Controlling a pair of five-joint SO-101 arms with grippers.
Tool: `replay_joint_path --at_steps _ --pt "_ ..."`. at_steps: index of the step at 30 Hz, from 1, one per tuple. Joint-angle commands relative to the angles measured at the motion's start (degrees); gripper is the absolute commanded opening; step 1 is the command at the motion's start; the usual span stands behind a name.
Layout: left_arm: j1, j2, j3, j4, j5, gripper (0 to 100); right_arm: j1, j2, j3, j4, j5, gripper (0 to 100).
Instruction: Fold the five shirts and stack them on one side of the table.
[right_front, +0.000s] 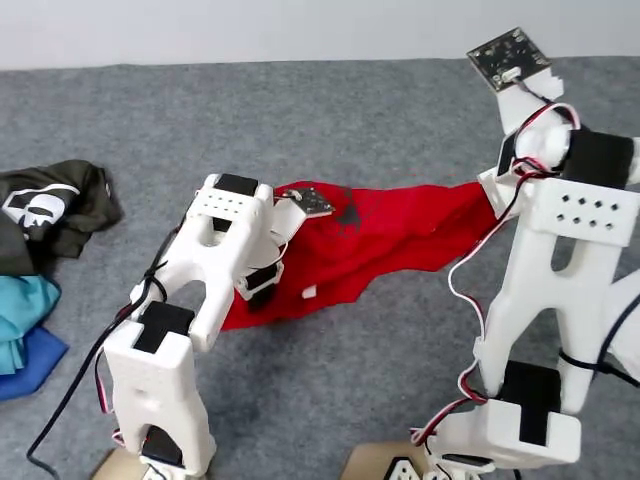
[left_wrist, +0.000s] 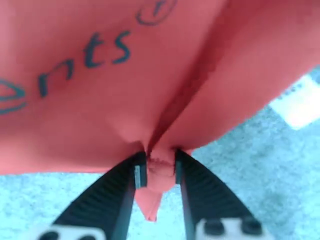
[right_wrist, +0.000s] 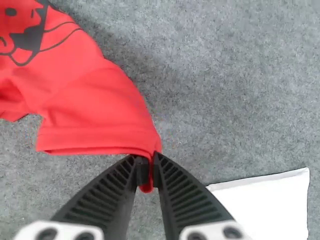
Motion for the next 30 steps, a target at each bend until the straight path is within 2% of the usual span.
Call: replay_joint_path --at_steps 1,10,17,20,22,30 --pt "0.88 -3.43 -0.04 1.14 -0.44 12 -0.31 -2.68 -0.35 2.51 -0.18 1.1" --pt "6.07 -3.52 3.03 2.02 -0.53 12 -0.31 -2.68 -0.35 2.51 -0.26 1.1" --pt "5.89 -3.43 7.43 -1.23 -0.53 11 -0.22 -2.68 -0.35 2.51 -0.26 1.1" --pt "5.89 -4.04 7.34 -1.05 -0.53 6 -0.31 -2.68 -0.35 2.51 -0.26 1.1" --pt "5.89 -4.92 6.46 -0.62 -0.53 0 -0.31 -2.68 -0.35 2.51 -0.26 1.1" --pt "5.89 -17.85 2.15 7.03 -0.35 0 -0.31 -3.21 -0.62 2.42 -0.18 1.1"
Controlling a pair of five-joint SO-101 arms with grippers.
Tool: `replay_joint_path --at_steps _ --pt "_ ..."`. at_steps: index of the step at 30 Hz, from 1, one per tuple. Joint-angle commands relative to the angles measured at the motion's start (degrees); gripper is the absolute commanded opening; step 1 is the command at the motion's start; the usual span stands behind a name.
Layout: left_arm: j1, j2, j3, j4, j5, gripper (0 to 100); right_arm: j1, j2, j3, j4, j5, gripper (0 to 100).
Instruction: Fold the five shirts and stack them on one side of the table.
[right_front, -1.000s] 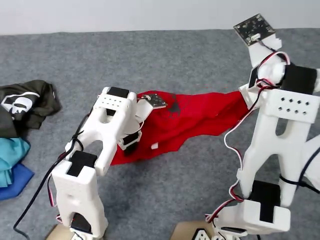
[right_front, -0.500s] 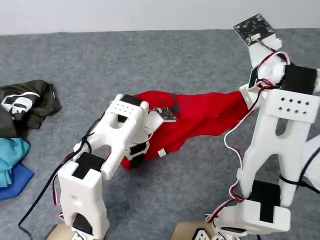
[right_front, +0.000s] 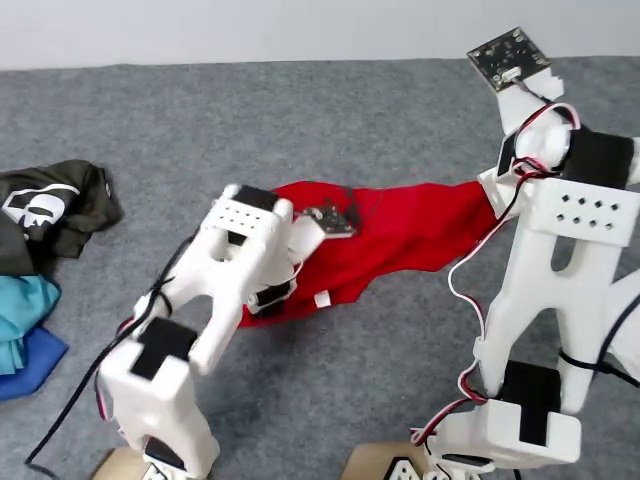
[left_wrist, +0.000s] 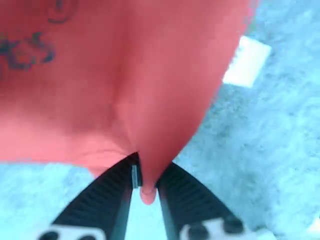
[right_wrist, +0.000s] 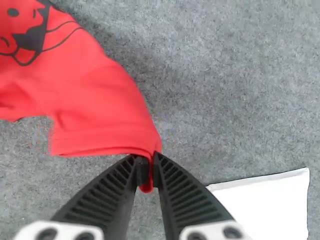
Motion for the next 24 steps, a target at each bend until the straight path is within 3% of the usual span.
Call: replay_joint_path --at_steps 1,13,18,24 --pt "0.26 -9.93 -4.0 4.04 -0.35 0 -0.4 -3.3 -0.62 2.42 -0.18 1.1" --pt "-5.01 -33.23 -16.48 6.07 -0.18 0 -3.91 -12.62 -6.68 1.36 1.14 1.1" --pt "-9.58 -36.4 -25.71 4.75 -0.18 0 -5.14 -18.95 -6.68 -5.23 1.76 1.1" --pt "-15.21 -36.66 -36.79 -2.73 5.27 0 -4.88 -23.6 -8.79 -15.43 6.33 1.1"
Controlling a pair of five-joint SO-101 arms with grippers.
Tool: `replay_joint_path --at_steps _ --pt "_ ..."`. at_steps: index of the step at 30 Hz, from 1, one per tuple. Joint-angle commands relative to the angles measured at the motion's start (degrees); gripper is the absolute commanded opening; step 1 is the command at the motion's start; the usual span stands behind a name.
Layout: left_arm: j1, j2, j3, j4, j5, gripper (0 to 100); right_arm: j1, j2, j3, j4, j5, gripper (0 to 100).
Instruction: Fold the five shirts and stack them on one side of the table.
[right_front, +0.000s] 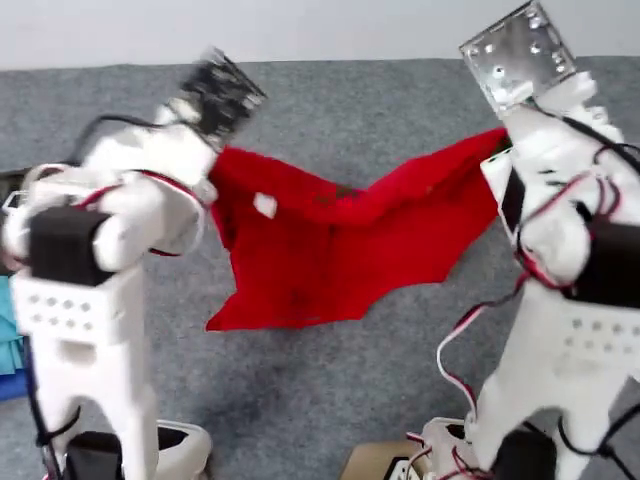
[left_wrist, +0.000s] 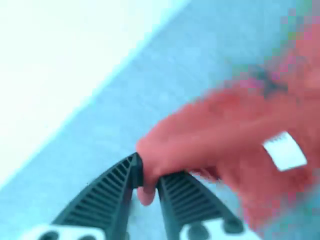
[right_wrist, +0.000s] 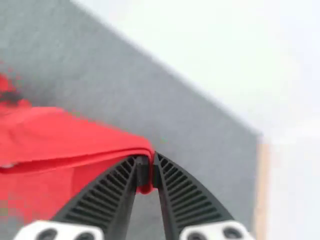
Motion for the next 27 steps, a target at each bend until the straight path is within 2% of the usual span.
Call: replay_joint_path --at_steps 1,13,21,27 --pt "-2.37 -1.85 -6.9 -5.1 2.02 0 -0.22 -3.38 -6.33 -7.16 2.55 1.1" --pt "-1.93 -2.2 -18.42 -15.21 2.02 0 7.6 -4.0 -10.99 -28.0 15.47 1.2" --pt "-1.85 -3.6 -19.38 -13.54 2.02 0 8.66 -3.82 -16.09 -35.91 20.92 1.2" --pt "2.37 -5.89 -19.38 -5.71 0.79 0 8.66 -3.91 -16.97 -41.8 24.7 1.2"
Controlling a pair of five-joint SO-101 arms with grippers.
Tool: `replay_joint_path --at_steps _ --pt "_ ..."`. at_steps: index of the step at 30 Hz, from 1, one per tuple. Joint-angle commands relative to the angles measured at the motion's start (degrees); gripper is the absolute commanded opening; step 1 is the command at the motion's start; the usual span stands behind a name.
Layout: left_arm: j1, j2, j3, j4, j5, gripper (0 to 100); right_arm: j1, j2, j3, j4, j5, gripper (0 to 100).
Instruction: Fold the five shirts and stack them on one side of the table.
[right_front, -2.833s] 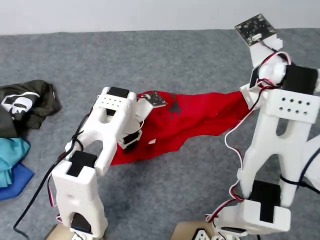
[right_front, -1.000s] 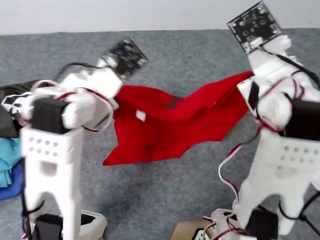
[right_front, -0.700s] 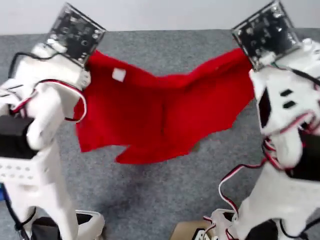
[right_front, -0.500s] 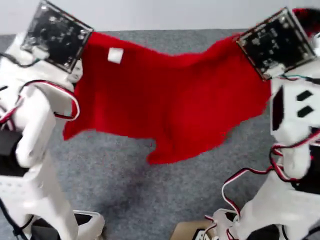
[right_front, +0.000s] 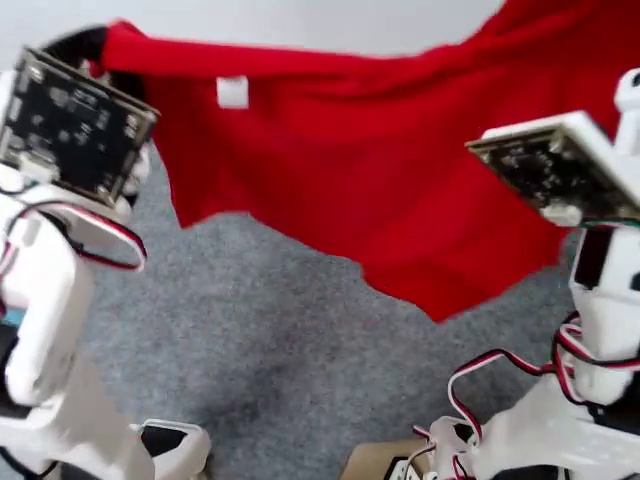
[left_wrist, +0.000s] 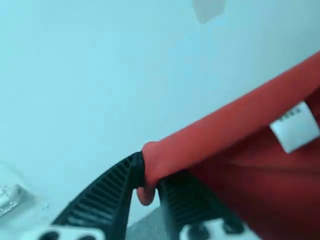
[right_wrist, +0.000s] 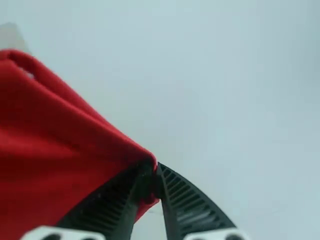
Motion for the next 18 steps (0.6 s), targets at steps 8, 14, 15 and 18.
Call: replay_joint_path --at_steps 8,14,15,18 --pt "1.93 -6.42 -1.01 5.63 -3.25 0 0.92 -1.8 -6.59 -3.56 3.08 1.2" --pt "1.93 -10.73 -0.92 9.49 -3.25 0 0.92 -5.85 -7.03 1.71 3.16 1.2" --pt "1.93 -11.52 -0.92 11.08 -3.34 0 0.92 -6.37 -7.03 1.98 3.25 1.2" --pt "1.93 -14.07 -0.92 14.33 -3.34 0 0.92 -8.04 -7.03 2.15 4.92 1.2"
